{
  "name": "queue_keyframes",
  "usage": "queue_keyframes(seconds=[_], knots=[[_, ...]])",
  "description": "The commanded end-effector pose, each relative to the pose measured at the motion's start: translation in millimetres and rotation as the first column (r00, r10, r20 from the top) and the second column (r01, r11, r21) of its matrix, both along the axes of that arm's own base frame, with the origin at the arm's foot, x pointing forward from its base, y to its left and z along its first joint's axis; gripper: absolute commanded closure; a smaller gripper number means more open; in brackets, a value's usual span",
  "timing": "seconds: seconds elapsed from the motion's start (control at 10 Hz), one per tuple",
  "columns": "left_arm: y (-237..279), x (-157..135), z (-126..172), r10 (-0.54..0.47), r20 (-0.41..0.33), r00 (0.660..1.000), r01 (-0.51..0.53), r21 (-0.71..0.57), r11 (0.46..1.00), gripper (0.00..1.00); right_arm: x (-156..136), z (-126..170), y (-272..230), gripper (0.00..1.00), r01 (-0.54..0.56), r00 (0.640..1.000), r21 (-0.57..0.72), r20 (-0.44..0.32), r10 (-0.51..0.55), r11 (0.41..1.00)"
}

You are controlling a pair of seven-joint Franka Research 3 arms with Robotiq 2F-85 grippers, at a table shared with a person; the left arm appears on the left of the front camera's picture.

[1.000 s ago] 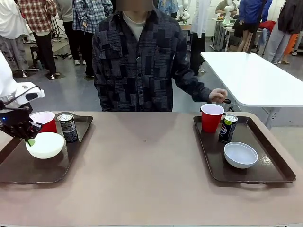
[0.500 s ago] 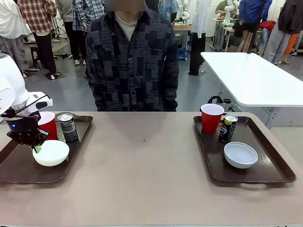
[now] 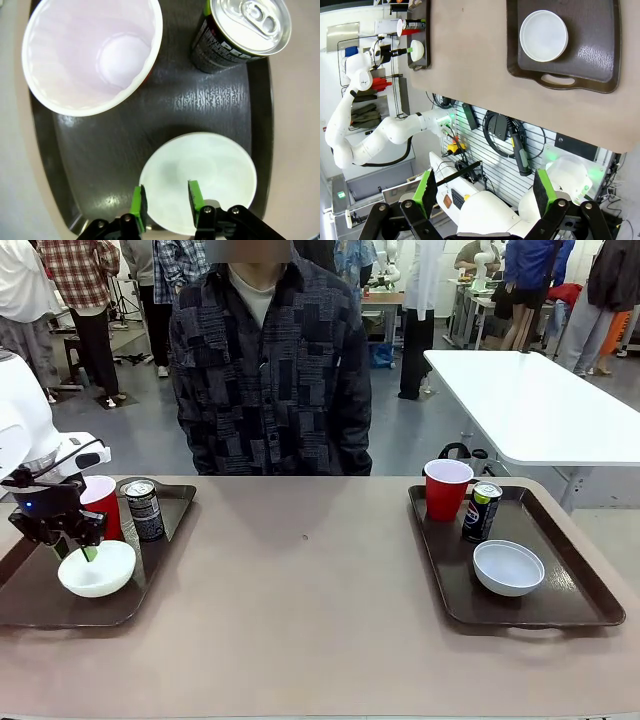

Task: Prepare tableware on both trays.
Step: Pick up a Picnic Bowl from the table and place it on a Handle tray.

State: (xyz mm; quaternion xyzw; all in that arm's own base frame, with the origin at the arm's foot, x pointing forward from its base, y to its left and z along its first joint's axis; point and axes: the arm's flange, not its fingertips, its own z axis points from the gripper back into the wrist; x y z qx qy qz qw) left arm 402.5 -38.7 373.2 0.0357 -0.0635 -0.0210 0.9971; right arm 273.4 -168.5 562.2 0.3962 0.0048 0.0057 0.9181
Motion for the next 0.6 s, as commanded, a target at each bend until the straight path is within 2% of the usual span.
queue_keyframes(seconds=[0.0, 0.4, 0.5], knots=[[-1, -42, -7, 0.034, -0.001, 0.999, -0.034, -0.017, 0.999, 0.46, 0, 0, -1, 0.0, -0.001, 1.0, 0.006, 0.008, 0.001, 1.0], [-25, -48, 38, -0.006, -0.051, 0.999, 0.0, -0.109, 0.994, 0.06, 0, 0, -1, 0.0, -0.001, 1.0, 0.006, 0.008, 0.001, 1.0], [-32, -51, 52, -0.027, -0.055, 0.998, 0.021, -0.114, 0.993, 0.06, 0, 0, -1, 0.0, -0.001, 1.0, 0.006, 0.008, 0.001, 1.0]])
